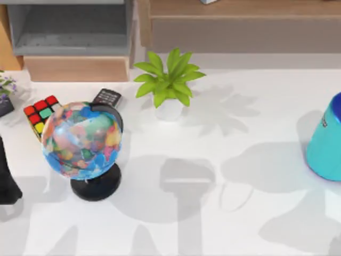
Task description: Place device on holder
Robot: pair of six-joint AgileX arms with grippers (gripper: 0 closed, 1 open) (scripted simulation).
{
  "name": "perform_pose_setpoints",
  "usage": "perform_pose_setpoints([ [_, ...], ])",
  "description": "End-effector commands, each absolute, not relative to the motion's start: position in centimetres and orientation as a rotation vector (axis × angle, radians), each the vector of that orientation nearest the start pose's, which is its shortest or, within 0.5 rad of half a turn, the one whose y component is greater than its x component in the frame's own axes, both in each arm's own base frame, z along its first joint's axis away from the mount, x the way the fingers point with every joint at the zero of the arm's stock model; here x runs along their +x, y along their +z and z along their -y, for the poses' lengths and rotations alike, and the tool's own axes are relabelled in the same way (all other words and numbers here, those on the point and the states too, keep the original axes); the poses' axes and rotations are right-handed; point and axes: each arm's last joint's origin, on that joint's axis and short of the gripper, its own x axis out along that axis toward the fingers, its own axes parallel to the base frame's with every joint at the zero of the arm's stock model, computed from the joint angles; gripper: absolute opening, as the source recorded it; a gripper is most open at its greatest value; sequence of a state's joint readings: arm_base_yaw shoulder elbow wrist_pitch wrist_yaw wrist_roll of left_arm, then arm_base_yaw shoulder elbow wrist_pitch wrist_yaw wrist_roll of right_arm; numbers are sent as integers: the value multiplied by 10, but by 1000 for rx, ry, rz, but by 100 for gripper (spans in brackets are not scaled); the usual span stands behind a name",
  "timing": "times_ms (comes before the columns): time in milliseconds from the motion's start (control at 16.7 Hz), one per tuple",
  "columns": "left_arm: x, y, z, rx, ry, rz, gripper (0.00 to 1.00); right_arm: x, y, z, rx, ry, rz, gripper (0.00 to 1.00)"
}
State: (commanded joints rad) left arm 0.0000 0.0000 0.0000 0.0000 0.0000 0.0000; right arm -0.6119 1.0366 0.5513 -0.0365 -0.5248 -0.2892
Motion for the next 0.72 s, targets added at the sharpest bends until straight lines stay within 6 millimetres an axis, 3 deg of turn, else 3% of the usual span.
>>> perform_pose_setpoints([
  [420,106,160,1,0,0,0,100,189,220,110,-21,-7,-440,0],
  [720,106,160,1,0,0,0,100,206,217,106,-82,-1,-427,0],
])
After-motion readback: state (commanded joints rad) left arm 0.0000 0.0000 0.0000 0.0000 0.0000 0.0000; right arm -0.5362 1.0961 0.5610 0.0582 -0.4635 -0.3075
